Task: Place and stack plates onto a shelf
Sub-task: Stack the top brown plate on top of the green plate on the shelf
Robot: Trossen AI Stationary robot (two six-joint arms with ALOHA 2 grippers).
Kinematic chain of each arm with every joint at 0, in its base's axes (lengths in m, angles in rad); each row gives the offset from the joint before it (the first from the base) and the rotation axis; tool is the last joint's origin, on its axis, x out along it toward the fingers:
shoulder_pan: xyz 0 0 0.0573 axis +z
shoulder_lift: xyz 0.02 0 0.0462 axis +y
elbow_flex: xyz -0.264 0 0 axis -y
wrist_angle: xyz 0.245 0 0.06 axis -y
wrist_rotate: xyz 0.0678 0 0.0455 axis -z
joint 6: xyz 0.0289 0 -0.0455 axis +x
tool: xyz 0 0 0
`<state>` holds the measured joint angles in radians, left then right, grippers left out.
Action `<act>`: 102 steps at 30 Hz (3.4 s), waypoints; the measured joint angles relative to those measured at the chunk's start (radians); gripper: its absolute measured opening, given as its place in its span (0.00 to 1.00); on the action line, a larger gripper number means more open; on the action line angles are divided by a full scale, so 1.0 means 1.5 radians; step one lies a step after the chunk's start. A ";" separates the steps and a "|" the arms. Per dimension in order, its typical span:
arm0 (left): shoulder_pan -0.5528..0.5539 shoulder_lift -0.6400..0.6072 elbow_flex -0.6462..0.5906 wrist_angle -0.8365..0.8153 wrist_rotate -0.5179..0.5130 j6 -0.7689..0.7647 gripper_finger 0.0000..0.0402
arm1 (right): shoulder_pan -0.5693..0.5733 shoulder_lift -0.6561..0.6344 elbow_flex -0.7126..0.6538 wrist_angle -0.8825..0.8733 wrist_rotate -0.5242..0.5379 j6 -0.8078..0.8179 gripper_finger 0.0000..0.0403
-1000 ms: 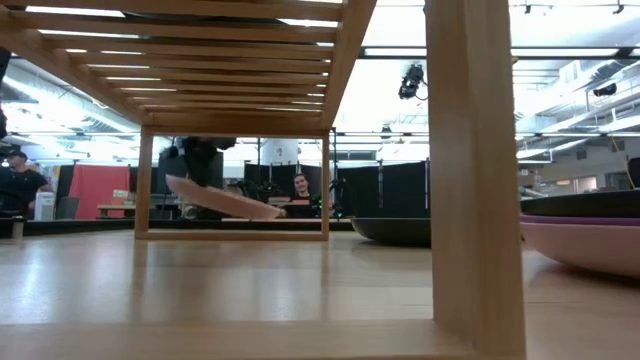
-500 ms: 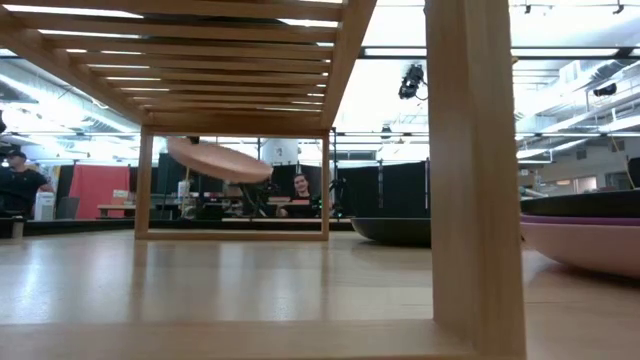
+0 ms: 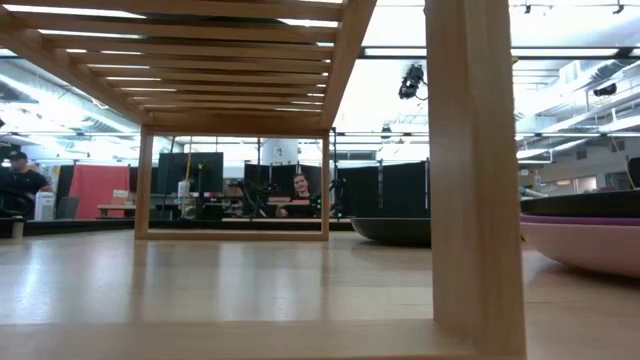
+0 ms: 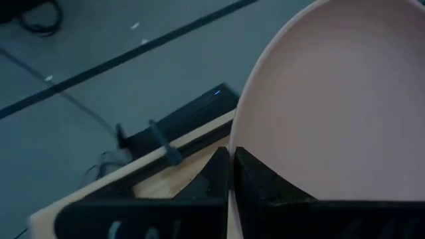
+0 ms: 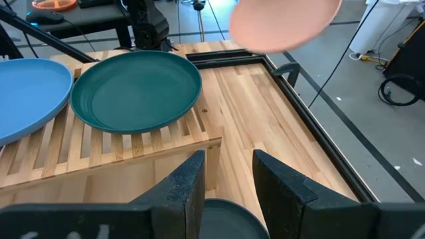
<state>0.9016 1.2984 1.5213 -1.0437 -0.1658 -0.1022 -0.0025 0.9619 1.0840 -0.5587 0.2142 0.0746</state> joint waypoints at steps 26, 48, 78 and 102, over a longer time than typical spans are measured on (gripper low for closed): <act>-0.300 -0.017 0.047 -0.082 0.219 -0.123 0.03 | 0.000 0.000 0.000 -0.004 0.000 0.000 0.33; -0.462 -0.014 0.027 -0.081 0.188 -0.232 0.03 | 0.000 0.000 0.000 -0.004 0.000 0.000 0.33; -0.460 -0.001 -0.081 -0.075 0.133 -0.292 0.04 | 0.000 0.000 0.000 -0.003 0.000 -0.017 0.33; -0.460 0.011 -0.081 -0.075 0.133 -0.291 0.18 | 0.000 0.000 0.000 -0.003 0.000 -0.017 0.33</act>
<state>0.2111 1.3155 1.3998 -1.1562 0.0340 -0.5388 -0.0025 0.9619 1.0840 -0.5636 0.2138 0.0494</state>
